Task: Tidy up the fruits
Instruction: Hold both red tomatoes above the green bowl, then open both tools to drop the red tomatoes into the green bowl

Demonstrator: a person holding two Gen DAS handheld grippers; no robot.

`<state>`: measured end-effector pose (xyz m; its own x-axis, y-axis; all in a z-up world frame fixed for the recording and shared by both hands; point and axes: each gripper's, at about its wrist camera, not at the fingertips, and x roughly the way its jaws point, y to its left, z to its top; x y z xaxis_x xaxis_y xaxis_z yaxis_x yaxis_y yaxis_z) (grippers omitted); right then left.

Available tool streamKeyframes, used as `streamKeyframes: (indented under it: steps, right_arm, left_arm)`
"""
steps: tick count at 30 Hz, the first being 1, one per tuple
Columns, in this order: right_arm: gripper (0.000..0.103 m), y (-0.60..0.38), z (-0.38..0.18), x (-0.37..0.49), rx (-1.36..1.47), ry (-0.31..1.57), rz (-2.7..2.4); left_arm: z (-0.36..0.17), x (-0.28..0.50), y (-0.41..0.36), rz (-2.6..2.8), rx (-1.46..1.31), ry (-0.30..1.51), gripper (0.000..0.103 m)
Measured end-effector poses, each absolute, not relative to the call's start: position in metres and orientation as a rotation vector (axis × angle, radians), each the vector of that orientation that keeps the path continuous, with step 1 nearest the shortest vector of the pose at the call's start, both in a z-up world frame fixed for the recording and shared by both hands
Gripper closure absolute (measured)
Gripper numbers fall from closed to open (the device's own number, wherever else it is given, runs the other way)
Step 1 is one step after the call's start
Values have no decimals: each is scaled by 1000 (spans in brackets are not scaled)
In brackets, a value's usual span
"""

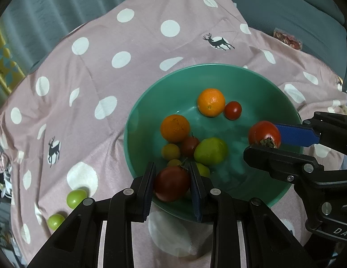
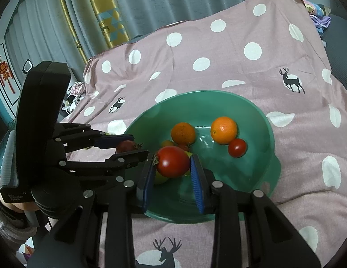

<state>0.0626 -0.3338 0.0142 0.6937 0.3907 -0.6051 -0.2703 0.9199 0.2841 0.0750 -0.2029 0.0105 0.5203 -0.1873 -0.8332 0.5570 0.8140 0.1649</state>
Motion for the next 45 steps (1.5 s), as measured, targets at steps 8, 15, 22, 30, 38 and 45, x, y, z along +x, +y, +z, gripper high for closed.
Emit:
streamKeyframes:
  steps: [8,15,22,30,38,45]
  right_arm:
    - [71,-334,14,62,178,715,371]
    - [71,-333,14,62,178,716,370]
    - [71,-332,14,62,176,718,371]
    - [70,-332,14,62,176,718,369]
    - [70,-332,12,61,184,719,364]
    - [65,-339,11,62,216,715,353]
  left_arm:
    - [10,76,-203,-462,453,928,73]
    - [9,76,-204,-466,461,933,73]
    - [8,77,-205,-468,466,938,73]
    - [6,77,-205,-467,470,942,73]
    - [7,78,-204,-460,461,939,73]
    - [13,79,-200,-454,428,934,64]
